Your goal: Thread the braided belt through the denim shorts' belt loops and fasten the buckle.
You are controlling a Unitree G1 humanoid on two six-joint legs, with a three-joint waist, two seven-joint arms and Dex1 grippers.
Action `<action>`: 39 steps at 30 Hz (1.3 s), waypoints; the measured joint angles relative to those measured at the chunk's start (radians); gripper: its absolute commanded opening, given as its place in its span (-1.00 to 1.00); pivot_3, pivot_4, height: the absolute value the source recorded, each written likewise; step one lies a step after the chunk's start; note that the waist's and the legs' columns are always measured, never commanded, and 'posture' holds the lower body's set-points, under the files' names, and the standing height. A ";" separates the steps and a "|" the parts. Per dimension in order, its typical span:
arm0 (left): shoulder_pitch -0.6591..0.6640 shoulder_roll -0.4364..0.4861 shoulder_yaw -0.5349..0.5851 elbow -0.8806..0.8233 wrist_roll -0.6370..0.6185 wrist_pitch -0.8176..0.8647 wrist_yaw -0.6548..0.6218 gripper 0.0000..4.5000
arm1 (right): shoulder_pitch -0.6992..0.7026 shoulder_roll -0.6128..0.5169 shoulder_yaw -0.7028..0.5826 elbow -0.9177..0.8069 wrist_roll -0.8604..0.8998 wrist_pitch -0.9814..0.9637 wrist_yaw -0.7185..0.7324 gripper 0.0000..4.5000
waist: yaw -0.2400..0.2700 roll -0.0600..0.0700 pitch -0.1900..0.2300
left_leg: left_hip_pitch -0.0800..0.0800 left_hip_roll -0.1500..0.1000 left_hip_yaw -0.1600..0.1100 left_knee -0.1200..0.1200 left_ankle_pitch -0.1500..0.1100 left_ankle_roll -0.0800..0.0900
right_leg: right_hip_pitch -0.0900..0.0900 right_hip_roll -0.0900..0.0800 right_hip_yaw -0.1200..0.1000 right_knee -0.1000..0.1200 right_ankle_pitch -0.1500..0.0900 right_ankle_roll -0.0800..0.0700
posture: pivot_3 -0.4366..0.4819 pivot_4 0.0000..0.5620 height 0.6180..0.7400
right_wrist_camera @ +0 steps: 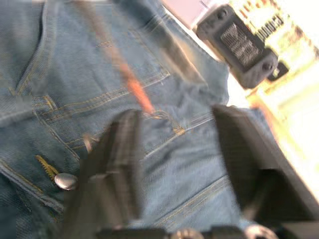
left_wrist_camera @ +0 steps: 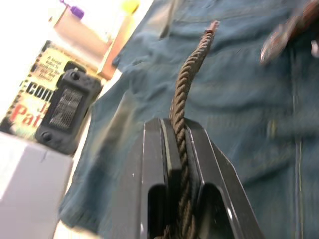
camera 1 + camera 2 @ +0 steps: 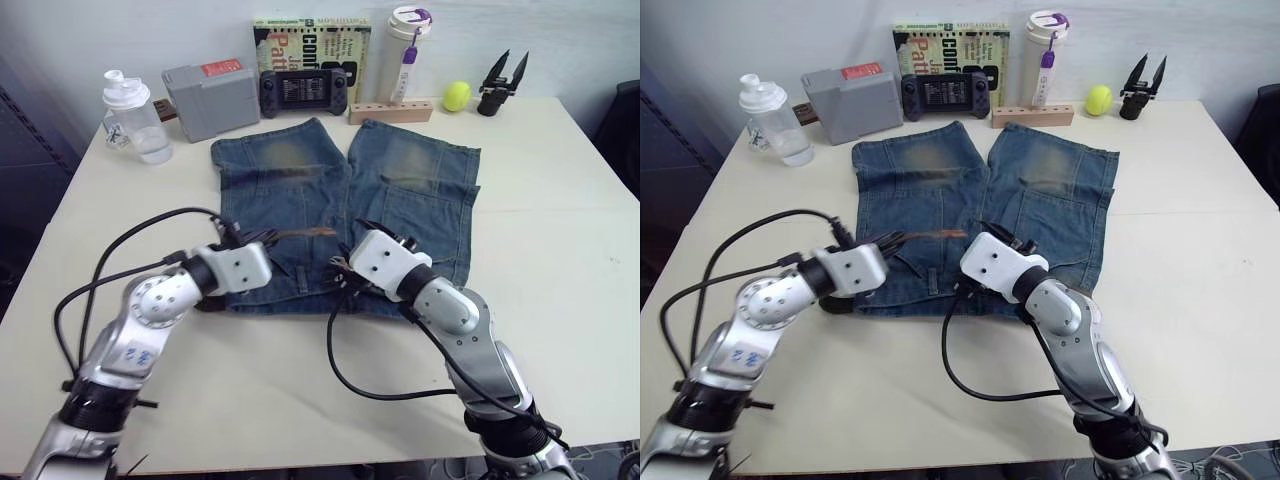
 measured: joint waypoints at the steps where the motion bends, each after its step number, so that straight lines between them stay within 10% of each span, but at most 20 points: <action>1: 0.018 0.008 0.017 0.001 -0.002 -0.022 -0.001 -1.00 | 0.000 0.002 -0.020 -0.014 0.027 0.013 0.006 0.95 | 0.002 0.000 0.000 | 0.000 0.000 0.000 0.000 0.000 0.000 | 0.000 0.000 0.000 0.000 0.000 0.000 | -0.05 -0.47 0.76; 20: 0.013 0.168 0.020 0.246 0.019 -0.511 -0.138 -1.00 | 0.039 -0.158 -0.483 -0.074 0.858 0.461 0.362 0.95 | 0.003 0.000 0.000 | 0.001 -0.001 0.000 0.000 0.000 0.001 | 0.000 -0.001 0.000 0.002 0.000 0.000 | -0.05 -0.47 0.76; 39: -0.170 0.197 -0.076 0.483 0.089 -0.764 -0.142 -1.00 | 0.009 -0.206 -0.535 -0.037 1.130 0.518 0.169 0.95 | 0.004 0.000 0.000 | 0.001 -0.002 0.001 0.001 0.000 0.001 | 0.000 -0.002 0.000 0.004 0.000 0.000 | -0.05 -0.47 0.76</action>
